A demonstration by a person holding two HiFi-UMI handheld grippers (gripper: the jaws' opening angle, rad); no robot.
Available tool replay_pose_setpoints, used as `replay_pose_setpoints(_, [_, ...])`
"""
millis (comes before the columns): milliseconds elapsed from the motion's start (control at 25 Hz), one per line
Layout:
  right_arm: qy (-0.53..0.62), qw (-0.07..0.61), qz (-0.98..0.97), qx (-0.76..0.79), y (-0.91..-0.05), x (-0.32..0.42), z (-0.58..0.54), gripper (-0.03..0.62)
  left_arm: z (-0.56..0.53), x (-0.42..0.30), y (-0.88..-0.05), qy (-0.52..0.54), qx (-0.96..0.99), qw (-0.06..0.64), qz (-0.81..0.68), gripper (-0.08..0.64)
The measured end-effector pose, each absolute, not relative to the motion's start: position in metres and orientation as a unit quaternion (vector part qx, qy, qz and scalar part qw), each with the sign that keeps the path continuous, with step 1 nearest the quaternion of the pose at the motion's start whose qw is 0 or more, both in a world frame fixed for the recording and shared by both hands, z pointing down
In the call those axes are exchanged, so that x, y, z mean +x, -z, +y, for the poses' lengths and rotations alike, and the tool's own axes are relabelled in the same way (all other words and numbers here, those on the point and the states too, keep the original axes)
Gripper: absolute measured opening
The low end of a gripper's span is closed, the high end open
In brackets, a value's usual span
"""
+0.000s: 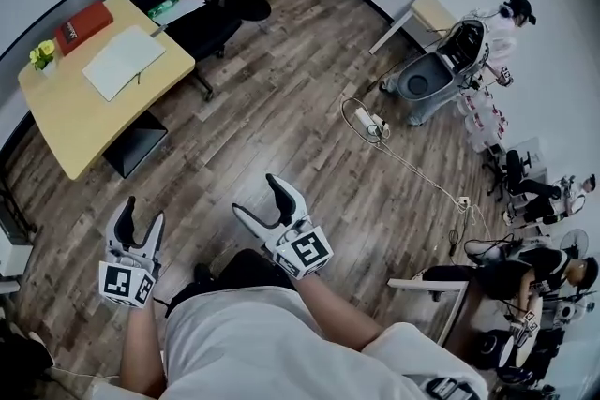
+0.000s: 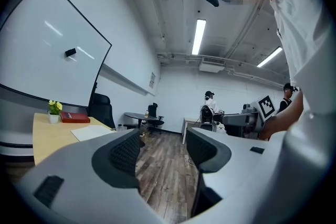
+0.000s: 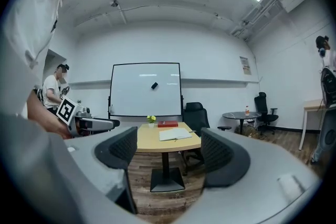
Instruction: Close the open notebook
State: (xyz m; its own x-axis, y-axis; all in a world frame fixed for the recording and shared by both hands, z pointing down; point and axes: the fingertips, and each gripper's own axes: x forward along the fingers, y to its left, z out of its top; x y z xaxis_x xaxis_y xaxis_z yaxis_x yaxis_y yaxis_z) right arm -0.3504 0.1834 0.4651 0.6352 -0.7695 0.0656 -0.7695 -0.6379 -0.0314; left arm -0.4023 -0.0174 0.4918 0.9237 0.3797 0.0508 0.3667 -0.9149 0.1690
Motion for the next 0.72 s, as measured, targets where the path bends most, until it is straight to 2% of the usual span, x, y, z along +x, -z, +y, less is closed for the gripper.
replay_pose_setpoints(360, [0.043, 0.012, 0.430, -0.902, -0.480, -0.247, 0.198, 0.385, -0.008, -0.309, -0.504, -0.054, 0.981, 0.055, 0.177, 0.268])
replay_pose_setpoints(720, [0.046, 0.023, 0.493, -0.868, -0.469, -0.095, 0.207, 0.385, 0.007, -0.182, -0.489, -0.062, 0.992, 0.047, 0.101, 0.288])
